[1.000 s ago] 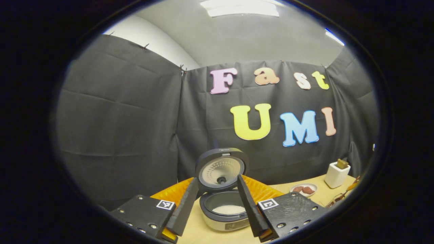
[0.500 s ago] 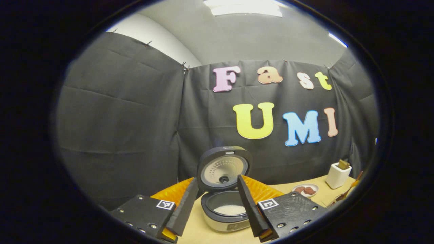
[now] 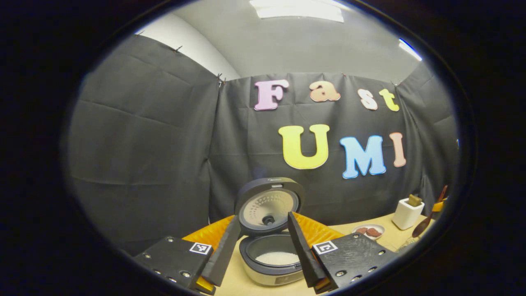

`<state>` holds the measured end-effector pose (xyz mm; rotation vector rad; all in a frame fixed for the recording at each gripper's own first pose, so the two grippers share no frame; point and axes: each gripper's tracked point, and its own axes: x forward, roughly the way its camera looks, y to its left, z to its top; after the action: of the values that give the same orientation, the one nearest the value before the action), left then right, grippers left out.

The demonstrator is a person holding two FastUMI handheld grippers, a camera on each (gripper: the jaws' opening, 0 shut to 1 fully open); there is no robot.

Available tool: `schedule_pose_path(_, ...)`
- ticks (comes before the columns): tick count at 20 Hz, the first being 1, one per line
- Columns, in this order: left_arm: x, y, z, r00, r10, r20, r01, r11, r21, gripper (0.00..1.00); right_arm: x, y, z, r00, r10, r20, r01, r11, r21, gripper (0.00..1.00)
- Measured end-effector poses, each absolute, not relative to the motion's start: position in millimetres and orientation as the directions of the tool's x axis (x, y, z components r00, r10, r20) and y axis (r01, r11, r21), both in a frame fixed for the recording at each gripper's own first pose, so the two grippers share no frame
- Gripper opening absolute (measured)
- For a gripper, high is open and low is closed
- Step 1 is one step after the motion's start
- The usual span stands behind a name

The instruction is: Close the left gripper, press the button to open the rice cooker; take a wooden spoon from the chopstick holder with the right hand, scoop a spoonful of rice and pour it into the rice cooker, then put the wooden spoon back into the chopstick holder.

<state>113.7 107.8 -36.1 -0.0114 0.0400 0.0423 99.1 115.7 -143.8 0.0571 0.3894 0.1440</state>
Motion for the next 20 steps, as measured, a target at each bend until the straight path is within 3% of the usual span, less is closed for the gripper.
schedule_pose_path(7, 127, 130, -49, 0.998, 0.041, -0.054, -0.043, 0.999, -0.025, 0.73, 98, 189, -138, 0.909, 0.237, -0.344, -0.241, 0.970, 0.031, 0.10)
schedule_pose_path(20, 143, 159, -85, 0.995, 0.040, -0.094, -0.044, 0.999, -0.033, 0.74, 104, 272, -223, 0.833, 0.296, -0.467, -0.370, 0.926, -0.072, 0.10)
